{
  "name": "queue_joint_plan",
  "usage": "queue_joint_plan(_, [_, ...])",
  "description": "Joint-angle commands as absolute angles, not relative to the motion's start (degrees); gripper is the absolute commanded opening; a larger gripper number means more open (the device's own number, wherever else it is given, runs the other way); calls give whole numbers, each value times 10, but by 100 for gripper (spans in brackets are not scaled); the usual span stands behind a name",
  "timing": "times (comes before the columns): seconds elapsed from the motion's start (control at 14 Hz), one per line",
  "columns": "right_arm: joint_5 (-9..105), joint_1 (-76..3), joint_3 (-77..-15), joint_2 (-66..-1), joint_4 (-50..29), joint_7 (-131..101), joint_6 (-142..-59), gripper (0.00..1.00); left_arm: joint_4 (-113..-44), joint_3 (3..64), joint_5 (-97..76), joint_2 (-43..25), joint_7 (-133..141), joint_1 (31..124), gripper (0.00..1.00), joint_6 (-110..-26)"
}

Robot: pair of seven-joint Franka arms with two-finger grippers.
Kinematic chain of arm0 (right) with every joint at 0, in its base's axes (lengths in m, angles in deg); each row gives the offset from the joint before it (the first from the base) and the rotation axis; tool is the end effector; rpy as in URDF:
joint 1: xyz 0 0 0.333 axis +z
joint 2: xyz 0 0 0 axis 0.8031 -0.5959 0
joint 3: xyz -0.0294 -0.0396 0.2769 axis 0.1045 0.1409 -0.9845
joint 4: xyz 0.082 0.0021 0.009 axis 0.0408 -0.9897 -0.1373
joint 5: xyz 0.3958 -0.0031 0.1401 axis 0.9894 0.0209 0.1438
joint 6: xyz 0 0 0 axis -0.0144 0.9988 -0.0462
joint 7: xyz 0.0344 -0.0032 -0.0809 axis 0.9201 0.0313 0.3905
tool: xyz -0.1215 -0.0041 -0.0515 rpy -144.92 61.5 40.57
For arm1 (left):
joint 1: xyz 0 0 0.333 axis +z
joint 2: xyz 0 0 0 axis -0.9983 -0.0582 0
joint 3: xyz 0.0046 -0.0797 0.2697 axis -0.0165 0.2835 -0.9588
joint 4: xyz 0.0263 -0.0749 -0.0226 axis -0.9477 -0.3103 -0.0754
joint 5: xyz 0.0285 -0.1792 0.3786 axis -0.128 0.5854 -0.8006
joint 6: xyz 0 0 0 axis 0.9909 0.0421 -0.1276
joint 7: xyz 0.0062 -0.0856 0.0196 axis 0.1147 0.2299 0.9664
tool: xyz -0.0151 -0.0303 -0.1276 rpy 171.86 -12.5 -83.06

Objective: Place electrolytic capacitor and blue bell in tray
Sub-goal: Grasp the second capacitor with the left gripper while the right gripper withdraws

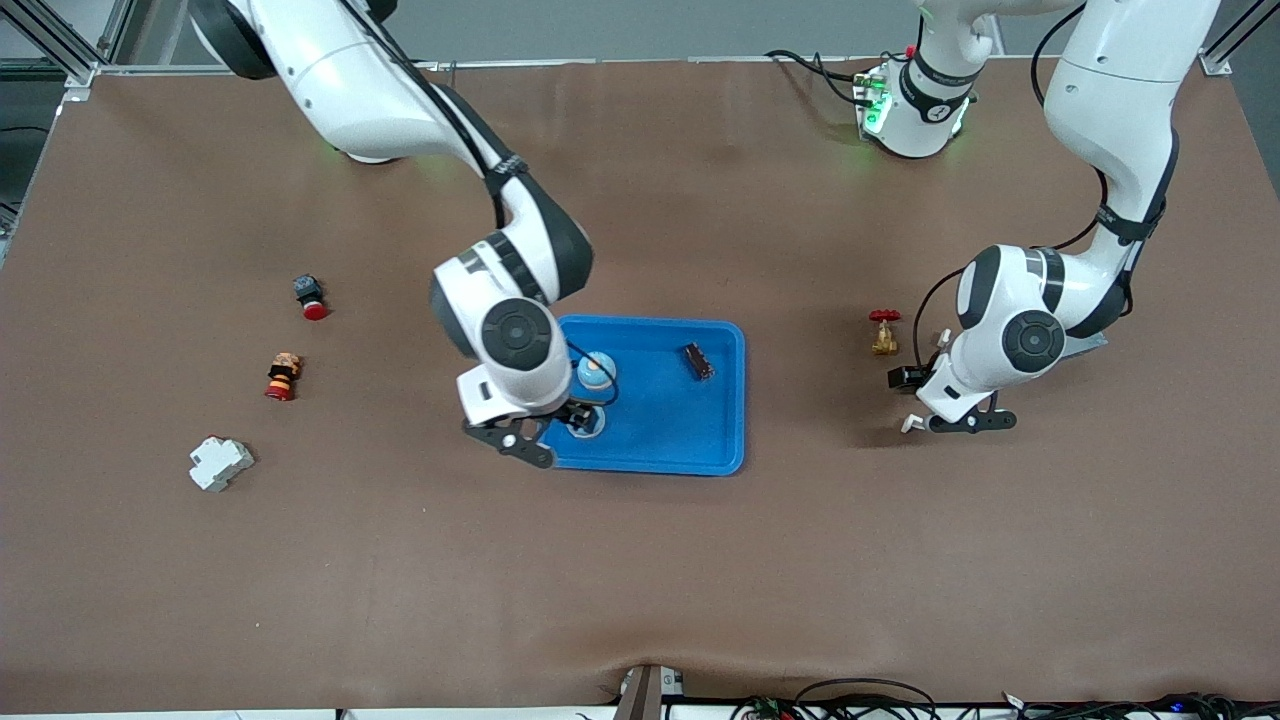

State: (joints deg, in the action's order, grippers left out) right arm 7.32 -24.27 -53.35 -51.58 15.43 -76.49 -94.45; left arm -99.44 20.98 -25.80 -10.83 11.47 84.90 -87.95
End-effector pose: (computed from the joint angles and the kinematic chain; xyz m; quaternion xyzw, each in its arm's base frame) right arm 0.6344 0.3698 0.2580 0.9763 -0.2117 -0.0193 0.0406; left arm 0.5523 -0.0730 0.0981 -0.9959 -0.0201 0.0843 0.0271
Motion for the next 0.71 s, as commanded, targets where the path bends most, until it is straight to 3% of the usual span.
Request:
queue_joint_plan(0.0, [73, -285, -541, -464, 117, -688, -915, 100, -991, 209, -263, -109, 122, 850, 100, -878])
queue_joint_plan(0.07, [73, -294, -540, -450, 111, -647, -903, 100, -990, 209, -263, -109, 122, 851, 97, -878])
queue_joint_plan(0.28, [73, -343, -540, -402, 80, -535, -879, 100, -990, 211, -262, -109, 122, 853, 63, -878])
queue_joint_plan(0.64, [73, -427, -540, -317, 5, -373, -875, 100, -990, 211, -262, -108, 123, 853, 19, -878])
